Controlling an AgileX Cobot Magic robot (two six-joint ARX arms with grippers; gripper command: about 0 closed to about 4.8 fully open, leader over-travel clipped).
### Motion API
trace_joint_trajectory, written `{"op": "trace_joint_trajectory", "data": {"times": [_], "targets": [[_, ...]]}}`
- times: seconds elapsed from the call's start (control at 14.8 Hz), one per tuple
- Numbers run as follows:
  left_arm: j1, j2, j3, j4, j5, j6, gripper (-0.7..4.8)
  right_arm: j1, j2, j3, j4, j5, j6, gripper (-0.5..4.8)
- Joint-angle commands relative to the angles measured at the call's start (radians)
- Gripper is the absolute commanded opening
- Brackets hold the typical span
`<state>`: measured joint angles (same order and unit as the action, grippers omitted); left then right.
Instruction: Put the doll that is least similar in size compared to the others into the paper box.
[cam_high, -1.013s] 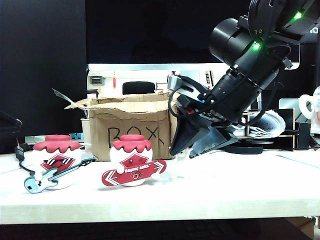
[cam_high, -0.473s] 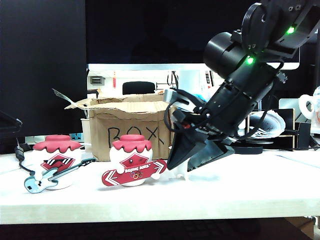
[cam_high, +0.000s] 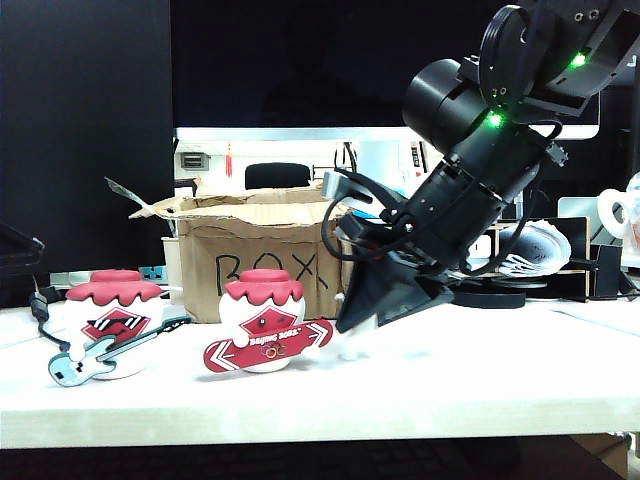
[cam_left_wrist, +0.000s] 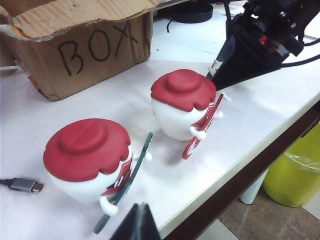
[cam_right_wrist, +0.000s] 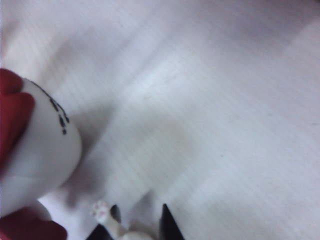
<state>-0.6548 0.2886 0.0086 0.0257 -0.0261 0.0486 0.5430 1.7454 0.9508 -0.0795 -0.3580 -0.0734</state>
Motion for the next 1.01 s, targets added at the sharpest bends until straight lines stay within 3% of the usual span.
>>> {"op": "trace_joint_trajectory", "data": {"times": [0.07,0.14,0.61,1.01], "targets": [[0.001,0.001,0.001,0.013,0.004,0.0,-0.05,0.001,-0.003,0.002,0.008,0.004,-0.001,0.73],[0.001,0.001,0.001,0.013,0.004,0.0,-0.05,0.001,-0.004,0.002,0.008,0.004,-0.001,0.41],[0.001,0.0,0.001,0.013,0.004,0.0,-0.05,0.001,-0.054,0.002,0.0,-0.016,0.056,0.4],[0.002,0.0,0.001,0.013,0.004,0.0,-0.05,0.001,-0.3,0.003,0.072,-0.018,0.079,0.4]]}}
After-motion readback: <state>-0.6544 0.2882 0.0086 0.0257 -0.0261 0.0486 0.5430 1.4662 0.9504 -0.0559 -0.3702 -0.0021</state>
